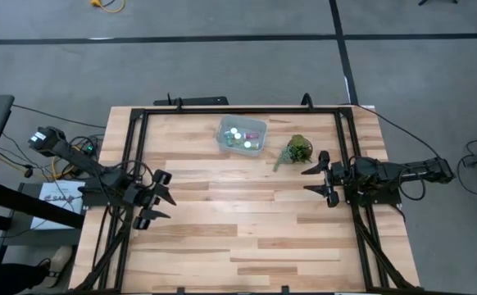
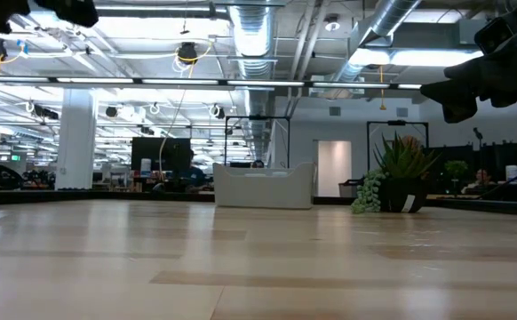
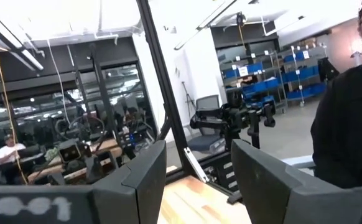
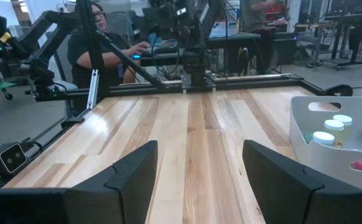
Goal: Pick and place pill bottles into a basket
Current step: Return to Home Position
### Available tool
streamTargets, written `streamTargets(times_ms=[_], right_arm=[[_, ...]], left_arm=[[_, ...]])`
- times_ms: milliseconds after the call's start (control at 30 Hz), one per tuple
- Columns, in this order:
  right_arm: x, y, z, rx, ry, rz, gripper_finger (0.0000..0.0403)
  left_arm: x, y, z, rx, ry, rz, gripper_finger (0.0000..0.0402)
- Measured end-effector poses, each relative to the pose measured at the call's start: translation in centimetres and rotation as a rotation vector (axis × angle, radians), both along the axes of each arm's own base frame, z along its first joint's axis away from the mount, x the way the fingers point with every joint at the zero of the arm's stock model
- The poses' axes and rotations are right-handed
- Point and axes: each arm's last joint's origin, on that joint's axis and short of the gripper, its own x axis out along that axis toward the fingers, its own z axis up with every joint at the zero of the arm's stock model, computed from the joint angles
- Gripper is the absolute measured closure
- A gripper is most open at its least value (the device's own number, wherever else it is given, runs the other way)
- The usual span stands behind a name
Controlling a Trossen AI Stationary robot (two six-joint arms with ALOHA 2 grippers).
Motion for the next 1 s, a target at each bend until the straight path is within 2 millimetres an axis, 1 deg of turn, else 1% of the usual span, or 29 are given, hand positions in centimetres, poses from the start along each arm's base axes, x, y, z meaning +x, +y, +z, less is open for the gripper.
streamTargets(times_ms=[167,400,600,800,1000], right_arm=[[0.0,0.0,0.0,0.0,0.0,0.0,0.0172],[0.0,0.0,0.0,0.0,0.0,0.0,0.0172],[0.0,0.0,0.0,0.0,0.0,0.0,0.0172],[0.0,0.0,0.0,0.0,0.0,0.0,0.0172],[0.0,0.0,0.0,0.0,0.001,0.0,0.0172]], left_arm=[[-0.6,0.3,-1.1,0.006,0.016,0.002,0.0231],[-1.4,0.7,-1.2,0.054,0.024,0.015,0.0231],[-2.7,1.4,-1.1,0.055,0.021,0.023,0.0231],[-4.0,2.3,-1.1,0.019,0.015,0.098,0.0231],[-3.8,2.4,-1.8,0.02,0.092,0.136,0.0231]])
